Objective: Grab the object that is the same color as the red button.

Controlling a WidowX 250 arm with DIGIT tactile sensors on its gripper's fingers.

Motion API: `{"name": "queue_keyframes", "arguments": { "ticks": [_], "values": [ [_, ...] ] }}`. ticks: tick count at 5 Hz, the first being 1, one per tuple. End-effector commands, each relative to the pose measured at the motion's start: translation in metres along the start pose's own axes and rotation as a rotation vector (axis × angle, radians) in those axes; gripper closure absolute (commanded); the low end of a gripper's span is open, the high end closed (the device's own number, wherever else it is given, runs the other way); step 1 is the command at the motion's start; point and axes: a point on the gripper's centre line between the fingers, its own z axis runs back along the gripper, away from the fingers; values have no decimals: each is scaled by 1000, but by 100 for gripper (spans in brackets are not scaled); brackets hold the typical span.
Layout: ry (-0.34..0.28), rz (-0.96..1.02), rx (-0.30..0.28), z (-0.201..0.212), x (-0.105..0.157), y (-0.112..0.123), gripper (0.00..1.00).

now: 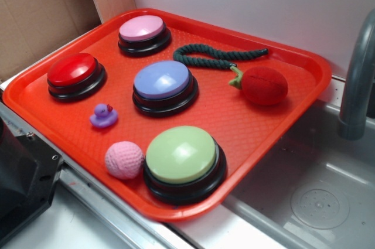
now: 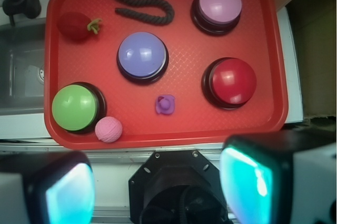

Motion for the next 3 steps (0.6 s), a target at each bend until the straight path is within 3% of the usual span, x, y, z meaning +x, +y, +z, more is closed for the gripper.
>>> {"name": "queue_keyframes", "arguments": {
  "ticks": [1, 2, 3],
  "values": [
    [0, 0, 0, 0, 0, 0, 0],
    [28, -256, 35, -21, 35, -23, 0],
    [51, -483, 71, -35, 51, -40, 0]
  ]
}}
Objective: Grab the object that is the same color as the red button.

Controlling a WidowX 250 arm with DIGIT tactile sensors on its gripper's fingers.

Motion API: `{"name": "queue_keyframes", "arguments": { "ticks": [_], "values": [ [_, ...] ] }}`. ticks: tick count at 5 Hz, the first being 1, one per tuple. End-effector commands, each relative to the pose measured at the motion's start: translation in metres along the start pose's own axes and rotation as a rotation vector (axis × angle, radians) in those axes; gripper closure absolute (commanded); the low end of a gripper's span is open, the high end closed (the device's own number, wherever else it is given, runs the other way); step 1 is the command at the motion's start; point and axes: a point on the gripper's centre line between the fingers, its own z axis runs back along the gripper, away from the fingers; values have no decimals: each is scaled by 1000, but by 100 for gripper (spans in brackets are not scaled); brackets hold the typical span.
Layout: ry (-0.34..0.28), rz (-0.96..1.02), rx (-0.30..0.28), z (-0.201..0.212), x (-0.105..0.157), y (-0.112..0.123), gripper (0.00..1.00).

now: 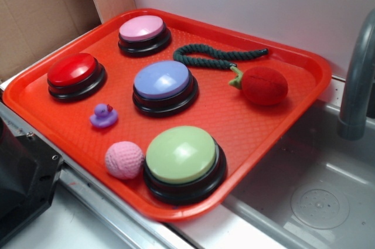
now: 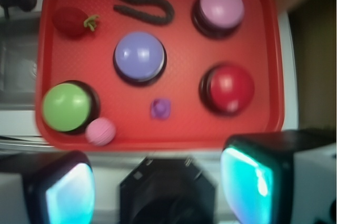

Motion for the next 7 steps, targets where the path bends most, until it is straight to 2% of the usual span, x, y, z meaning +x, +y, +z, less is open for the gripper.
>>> {"name": "queue_keyframes", "arguments": {
  "ticks": [1, 2, 3, 4, 5, 7],
  "values": [
    [-2, -401, 77, -16, 50, -22, 0],
    [18, -536, 135, -43, 89, -36, 0],
    [11, -562, 172, -55, 111, -42, 0],
    [36, -667, 204, -79, 140, -57, 0],
    [30, -715, 212, -98, 153, -73, 0],
    [70, -791, 160, -141, 173, -90, 0]
  ]
}}
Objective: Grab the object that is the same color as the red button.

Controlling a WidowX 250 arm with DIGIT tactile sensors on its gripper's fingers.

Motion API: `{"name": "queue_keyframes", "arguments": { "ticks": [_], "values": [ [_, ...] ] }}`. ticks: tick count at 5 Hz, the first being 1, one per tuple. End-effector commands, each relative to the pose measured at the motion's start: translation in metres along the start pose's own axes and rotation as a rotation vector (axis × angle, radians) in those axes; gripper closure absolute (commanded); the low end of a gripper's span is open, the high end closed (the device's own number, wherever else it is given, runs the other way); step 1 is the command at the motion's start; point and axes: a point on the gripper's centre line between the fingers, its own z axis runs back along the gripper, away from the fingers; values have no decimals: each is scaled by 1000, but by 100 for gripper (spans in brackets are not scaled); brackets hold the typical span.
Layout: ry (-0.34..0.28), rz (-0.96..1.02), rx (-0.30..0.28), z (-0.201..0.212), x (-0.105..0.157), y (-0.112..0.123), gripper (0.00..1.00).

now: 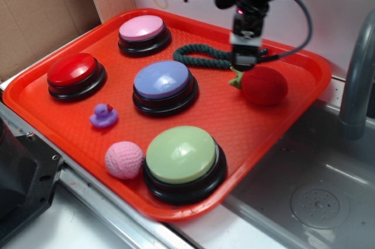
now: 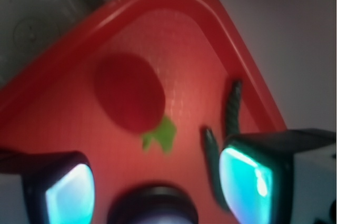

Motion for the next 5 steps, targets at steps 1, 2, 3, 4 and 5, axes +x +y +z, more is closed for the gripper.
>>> {"name": "queue_keyframes", "arguments": {
  "ticks": [1, 2, 3, 4, 5],
  "values": [
    [-12, -39, 8, -20, 28, -5, 0],
    [0, -57, -37, -32, 31, -9, 0],
    [-8, -82, -114, -36, 26, -17, 0],
    [-9, -18, -186, -44, 17, -25, 0],
    [-5, 28, -195, -49, 12, -27, 100]
  ]
}}
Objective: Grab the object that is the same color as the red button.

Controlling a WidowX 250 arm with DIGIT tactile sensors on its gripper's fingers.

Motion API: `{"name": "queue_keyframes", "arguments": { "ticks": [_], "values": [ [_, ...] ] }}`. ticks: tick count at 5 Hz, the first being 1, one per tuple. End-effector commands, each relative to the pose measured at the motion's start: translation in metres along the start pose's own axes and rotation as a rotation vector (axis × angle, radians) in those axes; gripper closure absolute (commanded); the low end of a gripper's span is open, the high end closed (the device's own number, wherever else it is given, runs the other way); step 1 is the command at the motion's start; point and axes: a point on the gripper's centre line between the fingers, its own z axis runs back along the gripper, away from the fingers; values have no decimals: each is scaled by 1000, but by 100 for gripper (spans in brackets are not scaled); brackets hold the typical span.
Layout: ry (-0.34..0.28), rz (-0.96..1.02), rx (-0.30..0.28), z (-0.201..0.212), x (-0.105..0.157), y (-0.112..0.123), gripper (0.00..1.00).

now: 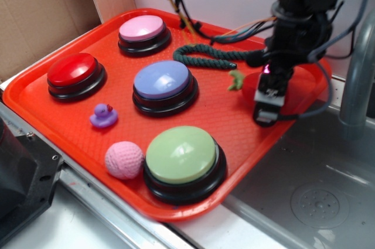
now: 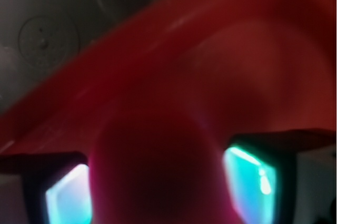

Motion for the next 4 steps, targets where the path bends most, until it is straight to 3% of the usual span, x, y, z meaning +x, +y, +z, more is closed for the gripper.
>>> {"name": "queue_keyframes", "arguments": {
  "ticks": [1, 2, 3, 4],
  "values": [
    [-45, 88, 28, 9, -6, -8, 100],
    [-59, 139, 43, 29, -18, -11, 100],
    [-124, 401, 110, 72, -55, -15, 100],
    [-127, 638, 161, 114, -92, -25, 100]
  ]
}}
